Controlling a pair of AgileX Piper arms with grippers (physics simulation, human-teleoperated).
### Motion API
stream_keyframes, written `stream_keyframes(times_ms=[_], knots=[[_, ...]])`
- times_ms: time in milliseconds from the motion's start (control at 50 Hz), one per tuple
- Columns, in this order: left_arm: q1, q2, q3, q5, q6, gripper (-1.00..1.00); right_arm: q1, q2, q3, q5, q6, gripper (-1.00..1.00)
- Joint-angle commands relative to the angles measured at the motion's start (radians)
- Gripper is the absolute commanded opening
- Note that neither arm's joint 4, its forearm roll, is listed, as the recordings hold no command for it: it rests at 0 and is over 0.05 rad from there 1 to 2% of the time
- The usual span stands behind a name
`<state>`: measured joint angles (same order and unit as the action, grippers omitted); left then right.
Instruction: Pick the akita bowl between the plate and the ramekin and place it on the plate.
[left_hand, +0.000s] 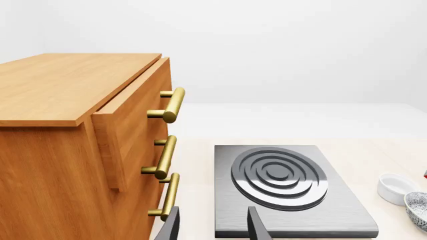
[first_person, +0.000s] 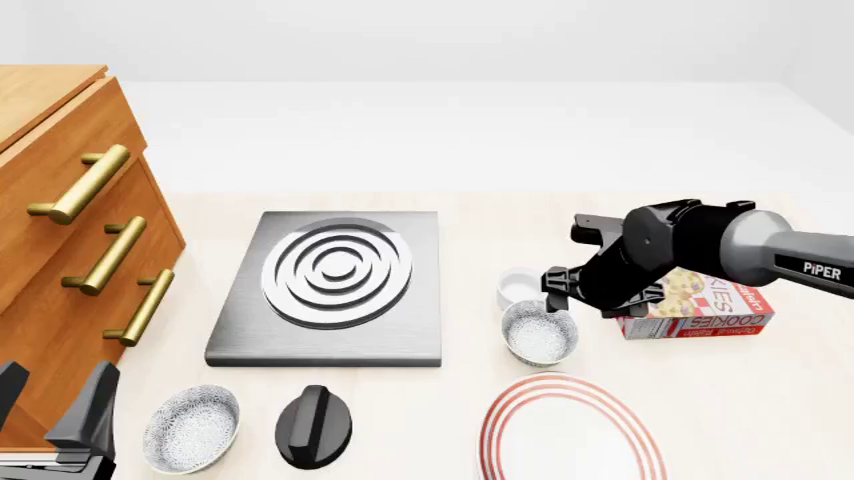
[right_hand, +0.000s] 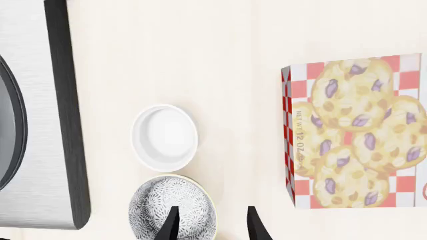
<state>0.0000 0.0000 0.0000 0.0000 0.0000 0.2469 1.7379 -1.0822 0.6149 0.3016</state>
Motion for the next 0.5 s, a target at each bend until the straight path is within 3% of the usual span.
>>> stream_keyframes(times_ms=[20, 100, 140, 500], knots=[[0.000, 0.000, 0.000, 0.000, 0.000, 1.00, 0.006, 0.017, 0.027, -0.031, 0.001, 1.00], [0.000, 0.000, 0.000, 0.000, 0.000, 1.00, 0.012, 0.008, 0.036, -0.027, 0.005, 1.00], [0.000, 0.000, 0.000, 0.000, 0.000, 1.00, 0.011, 0.000, 0.033, -0.028, -0.019, 1.00], [0.000, 0.000, 0.000, 0.000, 0.000, 1.00, 0.036, -0.010, 0.080, -0.052, 0.011, 1.00]])
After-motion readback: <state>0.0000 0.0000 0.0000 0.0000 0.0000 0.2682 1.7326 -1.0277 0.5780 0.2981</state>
